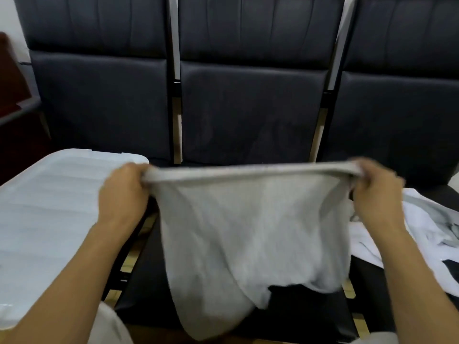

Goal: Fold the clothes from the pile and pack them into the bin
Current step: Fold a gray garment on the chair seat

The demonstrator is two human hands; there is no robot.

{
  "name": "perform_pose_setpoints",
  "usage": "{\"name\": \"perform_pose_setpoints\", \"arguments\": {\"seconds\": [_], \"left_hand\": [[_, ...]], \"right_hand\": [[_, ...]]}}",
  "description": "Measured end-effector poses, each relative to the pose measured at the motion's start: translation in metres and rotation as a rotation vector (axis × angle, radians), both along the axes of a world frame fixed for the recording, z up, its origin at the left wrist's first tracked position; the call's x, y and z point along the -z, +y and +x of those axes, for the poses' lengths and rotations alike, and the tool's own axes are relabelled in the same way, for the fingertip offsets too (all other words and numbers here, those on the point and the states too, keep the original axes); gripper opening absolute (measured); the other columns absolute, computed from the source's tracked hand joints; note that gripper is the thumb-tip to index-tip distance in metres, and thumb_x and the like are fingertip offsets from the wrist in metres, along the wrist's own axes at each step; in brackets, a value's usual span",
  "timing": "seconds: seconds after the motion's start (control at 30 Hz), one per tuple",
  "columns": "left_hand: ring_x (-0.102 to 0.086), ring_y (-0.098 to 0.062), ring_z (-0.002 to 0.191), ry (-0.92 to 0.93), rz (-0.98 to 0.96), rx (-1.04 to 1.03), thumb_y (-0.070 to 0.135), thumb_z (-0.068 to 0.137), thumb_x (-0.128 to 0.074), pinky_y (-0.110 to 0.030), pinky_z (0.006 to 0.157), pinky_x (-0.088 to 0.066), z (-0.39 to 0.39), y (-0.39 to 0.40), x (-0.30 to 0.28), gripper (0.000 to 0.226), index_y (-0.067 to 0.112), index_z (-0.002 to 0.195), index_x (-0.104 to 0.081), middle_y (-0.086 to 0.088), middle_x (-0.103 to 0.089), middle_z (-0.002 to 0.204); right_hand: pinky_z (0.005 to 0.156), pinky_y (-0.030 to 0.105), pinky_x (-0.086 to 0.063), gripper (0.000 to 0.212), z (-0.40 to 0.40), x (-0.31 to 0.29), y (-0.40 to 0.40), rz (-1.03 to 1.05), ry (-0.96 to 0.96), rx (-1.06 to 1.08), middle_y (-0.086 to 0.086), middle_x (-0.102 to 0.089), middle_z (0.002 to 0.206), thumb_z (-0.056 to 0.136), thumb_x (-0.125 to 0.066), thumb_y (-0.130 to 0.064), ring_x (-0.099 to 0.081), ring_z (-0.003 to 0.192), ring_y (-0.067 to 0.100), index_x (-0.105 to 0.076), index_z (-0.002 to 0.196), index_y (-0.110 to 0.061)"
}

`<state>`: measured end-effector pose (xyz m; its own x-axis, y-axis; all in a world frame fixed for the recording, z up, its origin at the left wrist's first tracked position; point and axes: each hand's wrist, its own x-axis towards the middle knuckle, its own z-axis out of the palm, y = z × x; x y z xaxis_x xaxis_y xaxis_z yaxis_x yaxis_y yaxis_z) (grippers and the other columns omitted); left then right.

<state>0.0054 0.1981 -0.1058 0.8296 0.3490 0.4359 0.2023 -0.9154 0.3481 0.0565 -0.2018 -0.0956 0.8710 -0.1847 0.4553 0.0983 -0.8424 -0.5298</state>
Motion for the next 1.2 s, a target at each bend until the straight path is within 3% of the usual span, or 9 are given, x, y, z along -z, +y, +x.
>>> {"name": "perform_pose_setpoints", "arguments": {"seconds": [0.13, 0.3, 0.37, 0.47, 0.57, 0.67, 0.83, 1.03, 1.2], "left_hand": [[-0.051, -0.006, 0.090, -0.722, -0.102, 0.069, 0.000, 0.081, -0.046, -0.032, 0.081, -0.044, -0.001, 0.029, -0.056, 0.052, 0.030, 0.119, -0.064, 0.000, -0.054, 0.101], [-0.045, -0.006, 0.074, -0.687, 0.013, 0.172, -0.005, 0.076, -0.054, -0.038, 0.062, -0.041, -0.031, 0.027, -0.054, 0.020, 0.005, 0.088, -0.067, -0.009, -0.047, 0.079], [-0.050, -0.022, 0.069, -0.442, 0.052, 0.197, -0.003, 0.070, -0.054, -0.037, 0.058, -0.037, -0.042, 0.022, -0.033, 0.018, 0.005, 0.081, -0.065, -0.008, -0.047, 0.077], [-0.061, -0.035, 0.090, 0.361, 0.108, 0.030, 0.000, 0.076, -0.054, -0.036, 0.069, -0.044, -0.044, 0.042, 0.012, 0.032, 0.019, 0.098, -0.067, -0.005, -0.059, 0.095], [-0.055, -0.021, 0.118, 1.122, 0.113, 0.091, 0.016, 0.082, -0.068, -0.030, 0.093, -0.048, -0.050, 0.052, 0.039, 0.051, 0.029, 0.128, -0.050, -0.001, -0.050, 0.137], [-0.049, -0.019, 0.128, 1.363, 0.083, 0.183, 0.039, 0.087, -0.070, -0.027, 0.103, -0.044, -0.041, 0.036, 0.050, 0.070, 0.026, 0.145, -0.033, 0.000, -0.039, 0.149], [-0.052, -0.013, 0.113, 1.092, -0.006, 0.448, 0.047, 0.099, -0.049, -0.021, 0.092, -0.041, -0.005, -0.023, 0.069, 0.043, 0.034, 0.140, -0.041, 0.002, -0.049, 0.138], [-0.038, 0.001, 0.125, 0.785, -0.168, 0.836, 0.040, 0.101, -0.048, -0.025, 0.114, -0.031, 0.031, -0.120, 0.115, 0.033, 0.043, 0.133, -0.044, 0.026, -0.040, 0.129], [-0.046, 0.006, 0.112, 0.618, -0.212, 0.957, 0.033, 0.098, -0.054, -0.013, 0.099, -0.038, 0.071, -0.163, 0.136, 0.021, 0.045, 0.116, -0.051, 0.024, -0.050, 0.119]], "right_hand": [[0.110, 0.022, -0.040, 0.052, -0.008, -0.058, 0.025, 0.308, -0.612, -0.106, 0.000, -0.062, 0.127, 0.085, -0.037, 0.003, -0.057, 0.121, 0.005, -0.062, 0.128, -0.008], [0.090, 0.012, -0.047, 0.046, -0.030, -0.043, 0.028, 0.320, -0.479, -0.241, -0.008, -0.068, 0.111, 0.086, -0.039, 0.005, -0.061, 0.098, -0.009, -0.066, 0.120, -0.007], [0.069, 0.002, -0.042, 0.044, -0.039, -0.020, 0.027, 0.244, -0.247, -0.340, -0.029, -0.066, 0.086, 0.085, -0.040, -0.003, -0.058, 0.074, -0.016, -0.069, 0.111, -0.023], [0.063, 0.007, -0.040, 0.029, -0.043, 0.016, 0.018, -0.017, 0.349, -0.518, -0.034, -0.059, 0.058, 0.095, -0.053, -0.012, -0.059, 0.066, -0.015, -0.071, 0.079, -0.028], [0.071, 0.016, -0.054, 0.010, -0.047, 0.039, 0.016, 0.084, 0.993, -0.662, -0.012, -0.073, 0.086, 0.093, -0.067, -0.020, -0.069, 0.083, 0.008, -0.077, 0.097, -0.019], [0.081, 0.033, -0.059, 0.032, -0.048, 0.061, 0.014, 0.259, 1.408, -0.621, 0.012, -0.071, 0.114, 0.093, -0.067, -0.026, -0.072, 0.100, 0.021, -0.065, 0.123, -0.013], [0.071, 0.023, -0.051, 0.015, -0.018, 0.103, 0.000, 0.026, 0.989, -0.373, 0.000, -0.070, 0.098, 0.097, -0.060, -0.030, -0.068, 0.091, 0.017, -0.066, 0.105, -0.018], [0.086, 0.036, -0.048, 0.059, 0.022, 0.138, 0.026, -0.083, 0.635, -0.162, 0.002, -0.050, 0.126, 0.087, -0.064, -0.050, -0.053, 0.115, 0.024, -0.044, 0.134, -0.021], [0.073, 0.034, -0.045, 0.032, 0.040, 0.145, 0.035, -0.271, 0.570, -0.032, 0.008, -0.059, 0.114, 0.094, -0.056, -0.033, -0.060, 0.105, 0.028, -0.051, 0.119, -0.014]]}}
